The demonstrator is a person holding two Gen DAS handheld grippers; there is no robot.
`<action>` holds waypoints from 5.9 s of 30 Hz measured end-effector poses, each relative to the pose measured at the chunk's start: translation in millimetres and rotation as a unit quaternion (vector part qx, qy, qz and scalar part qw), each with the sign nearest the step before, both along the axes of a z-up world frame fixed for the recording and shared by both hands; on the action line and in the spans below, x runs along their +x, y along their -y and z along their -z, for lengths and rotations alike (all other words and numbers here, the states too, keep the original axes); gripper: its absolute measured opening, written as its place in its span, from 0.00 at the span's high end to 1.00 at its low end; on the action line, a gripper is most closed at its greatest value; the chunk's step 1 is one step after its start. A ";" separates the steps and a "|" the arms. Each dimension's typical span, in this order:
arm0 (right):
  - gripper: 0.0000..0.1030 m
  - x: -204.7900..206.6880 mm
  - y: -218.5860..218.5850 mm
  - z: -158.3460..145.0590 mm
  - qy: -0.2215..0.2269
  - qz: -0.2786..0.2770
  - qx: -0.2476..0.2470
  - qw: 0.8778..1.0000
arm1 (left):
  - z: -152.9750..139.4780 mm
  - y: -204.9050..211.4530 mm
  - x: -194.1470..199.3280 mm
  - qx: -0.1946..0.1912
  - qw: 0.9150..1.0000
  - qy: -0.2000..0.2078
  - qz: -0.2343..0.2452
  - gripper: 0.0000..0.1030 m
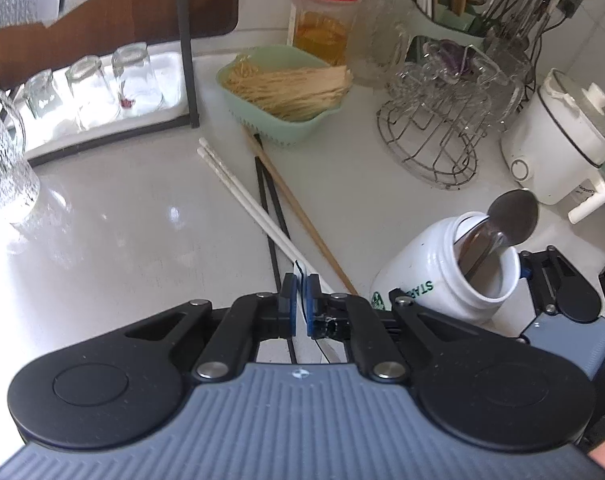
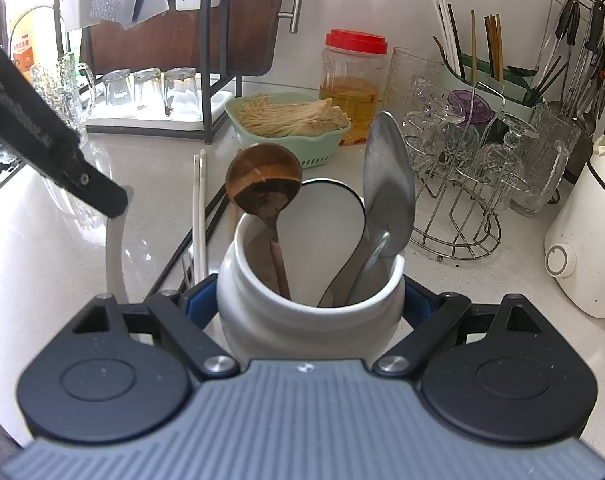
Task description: Organize utensils
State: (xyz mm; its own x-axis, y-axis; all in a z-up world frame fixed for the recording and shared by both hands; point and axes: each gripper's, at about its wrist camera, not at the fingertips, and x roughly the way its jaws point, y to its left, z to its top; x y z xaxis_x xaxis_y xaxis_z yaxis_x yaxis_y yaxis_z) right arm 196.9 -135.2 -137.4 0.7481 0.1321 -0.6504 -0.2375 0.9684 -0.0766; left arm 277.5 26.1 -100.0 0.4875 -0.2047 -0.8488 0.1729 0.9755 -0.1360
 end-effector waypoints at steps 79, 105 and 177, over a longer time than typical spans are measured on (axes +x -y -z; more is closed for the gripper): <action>0.10 2.6 0.8 2.0 0.009 -0.025 -0.003 1.000 | -37.6 -49.3 9.8 0.024 0.998 0.032 0.052 1.00; 0.10 18.0 -19.1 -3.6 -0.041 0.067 -0.015 0.997 | 78.6 -230.2 80.6 0.068 0.996 0.000 0.052 0.66; 0.10 11.8 -9.8 -2.0 -0.019 -0.018 -0.013 1.000 | -98.5 -46.4 -24.2 -0.028 0.993 0.116 0.023 0.84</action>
